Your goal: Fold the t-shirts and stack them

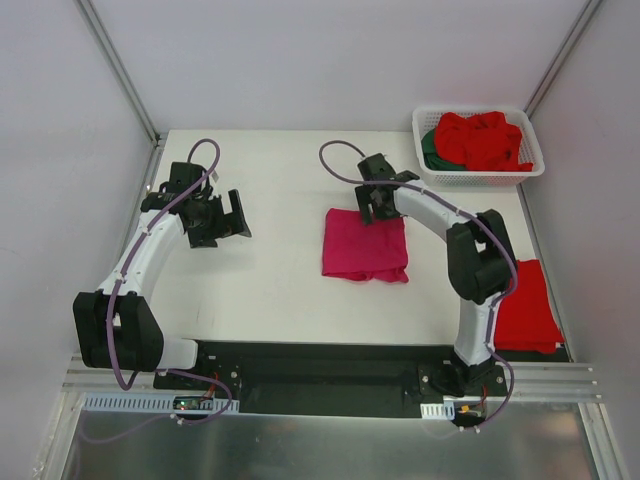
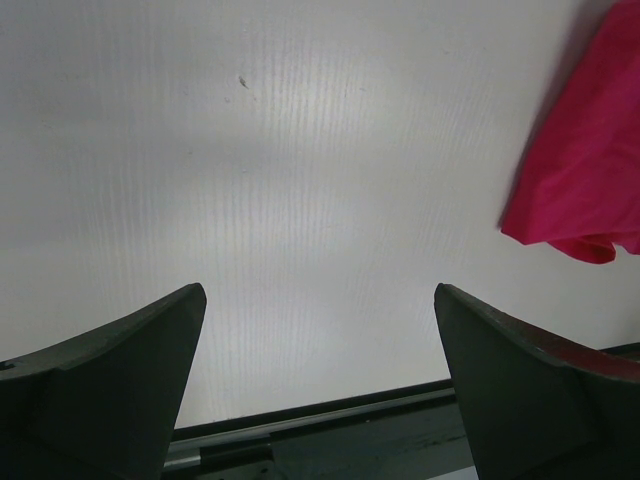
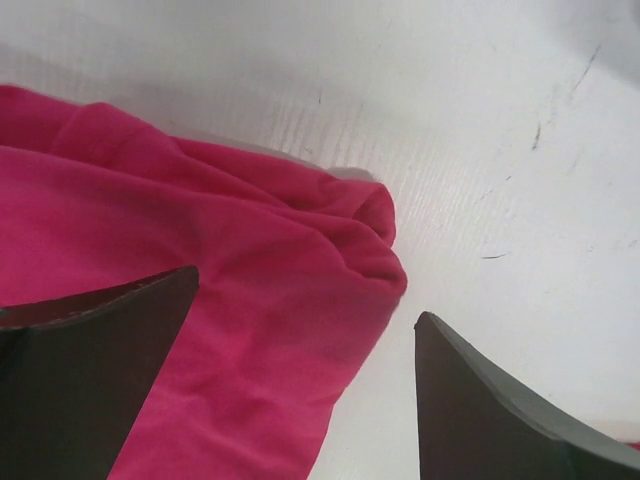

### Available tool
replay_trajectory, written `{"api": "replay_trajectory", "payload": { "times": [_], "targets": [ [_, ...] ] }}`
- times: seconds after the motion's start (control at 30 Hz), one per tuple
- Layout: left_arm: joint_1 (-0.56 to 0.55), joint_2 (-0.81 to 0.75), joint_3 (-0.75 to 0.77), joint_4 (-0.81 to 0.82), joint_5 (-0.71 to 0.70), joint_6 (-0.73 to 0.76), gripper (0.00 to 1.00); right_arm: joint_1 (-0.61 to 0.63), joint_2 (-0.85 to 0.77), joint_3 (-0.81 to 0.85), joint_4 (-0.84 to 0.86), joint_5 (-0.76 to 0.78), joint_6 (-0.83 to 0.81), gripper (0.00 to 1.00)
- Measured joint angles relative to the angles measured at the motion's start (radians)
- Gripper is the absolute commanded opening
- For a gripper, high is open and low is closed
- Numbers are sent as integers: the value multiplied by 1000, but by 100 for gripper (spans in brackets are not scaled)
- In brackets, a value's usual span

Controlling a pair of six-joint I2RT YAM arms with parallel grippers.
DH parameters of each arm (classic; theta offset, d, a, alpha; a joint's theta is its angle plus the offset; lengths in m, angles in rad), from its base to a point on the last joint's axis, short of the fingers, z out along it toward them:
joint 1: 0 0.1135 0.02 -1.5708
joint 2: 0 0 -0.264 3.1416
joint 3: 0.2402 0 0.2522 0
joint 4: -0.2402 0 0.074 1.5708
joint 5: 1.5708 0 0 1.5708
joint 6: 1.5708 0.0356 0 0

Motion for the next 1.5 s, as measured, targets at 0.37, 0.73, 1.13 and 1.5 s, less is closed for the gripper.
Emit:
{"api": "replay_trajectory", "payload": {
  "times": [0.37,0.73,1.13,1.5],
  "targets": [
    [-1,0,0,0,9,0,99,71,-88,-5,29,-8,12,52],
    [-1,0,-3,0,15,0,99,66,-88,-5,-6,60,18,18],
    [-2,0,-6,0,15,0,99,1,-56,-5,-30,87,18,18],
    [-2,0,-6,0,16,0,99,-28,47,-4,-28,48,18,20]
  ]
}}
